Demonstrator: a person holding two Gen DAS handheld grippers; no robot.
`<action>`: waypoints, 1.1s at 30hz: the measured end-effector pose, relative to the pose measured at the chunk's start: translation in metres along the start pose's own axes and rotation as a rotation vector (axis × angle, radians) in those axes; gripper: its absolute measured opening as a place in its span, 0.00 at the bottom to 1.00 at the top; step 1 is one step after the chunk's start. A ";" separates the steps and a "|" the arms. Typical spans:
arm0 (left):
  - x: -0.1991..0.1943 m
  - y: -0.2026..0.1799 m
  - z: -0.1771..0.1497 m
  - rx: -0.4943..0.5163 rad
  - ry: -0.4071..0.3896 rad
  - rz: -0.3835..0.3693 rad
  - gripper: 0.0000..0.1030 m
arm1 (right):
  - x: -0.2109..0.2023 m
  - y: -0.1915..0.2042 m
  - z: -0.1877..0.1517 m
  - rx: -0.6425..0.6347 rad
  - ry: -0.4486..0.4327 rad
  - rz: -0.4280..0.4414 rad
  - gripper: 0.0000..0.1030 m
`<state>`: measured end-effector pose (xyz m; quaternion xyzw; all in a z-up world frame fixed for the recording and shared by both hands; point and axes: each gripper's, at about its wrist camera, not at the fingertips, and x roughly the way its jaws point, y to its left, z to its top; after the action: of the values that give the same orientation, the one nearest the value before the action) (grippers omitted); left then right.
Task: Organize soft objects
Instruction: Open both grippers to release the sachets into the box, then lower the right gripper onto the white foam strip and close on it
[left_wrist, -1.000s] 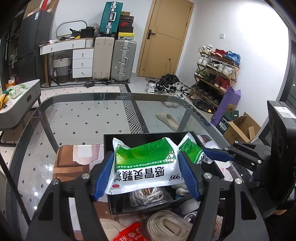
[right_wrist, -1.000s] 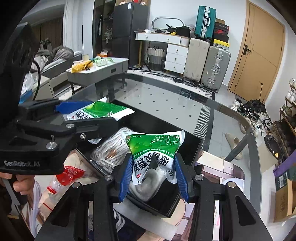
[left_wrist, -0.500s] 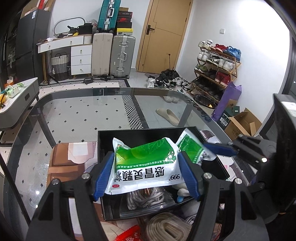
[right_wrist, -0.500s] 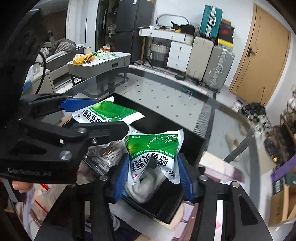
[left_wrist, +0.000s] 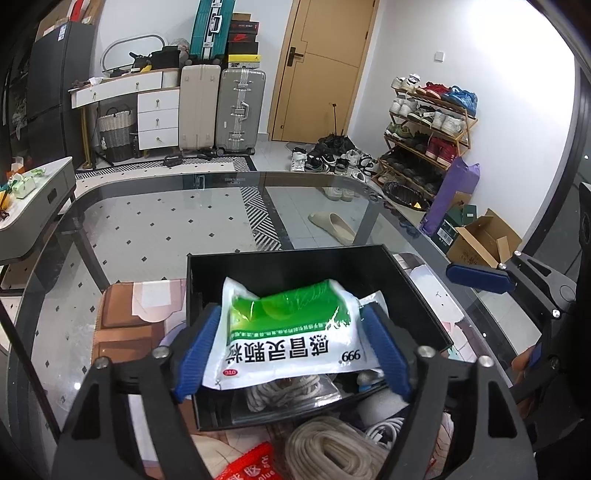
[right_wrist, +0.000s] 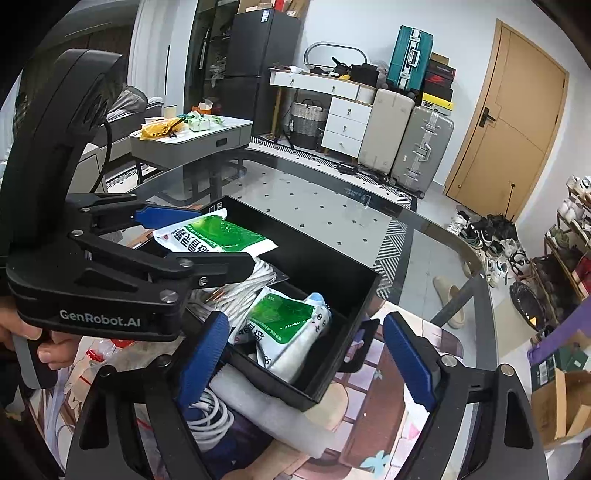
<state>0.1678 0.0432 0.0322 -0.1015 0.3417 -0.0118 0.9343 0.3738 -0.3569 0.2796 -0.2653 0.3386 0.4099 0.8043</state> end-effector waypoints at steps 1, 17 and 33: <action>-0.001 -0.001 -0.001 0.003 0.003 -0.007 0.87 | -0.002 -0.001 -0.003 0.008 -0.001 -0.006 0.87; -0.052 -0.001 -0.024 0.001 -0.071 0.049 1.00 | -0.049 -0.023 -0.042 0.227 -0.069 -0.005 0.99; -0.078 -0.004 -0.045 0.030 -0.096 0.115 1.00 | -0.061 -0.037 -0.058 0.334 -0.094 0.009 0.99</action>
<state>0.0791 0.0381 0.0489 -0.0681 0.3017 0.0416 0.9501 0.3592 -0.4462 0.2944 -0.1069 0.3654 0.3635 0.8502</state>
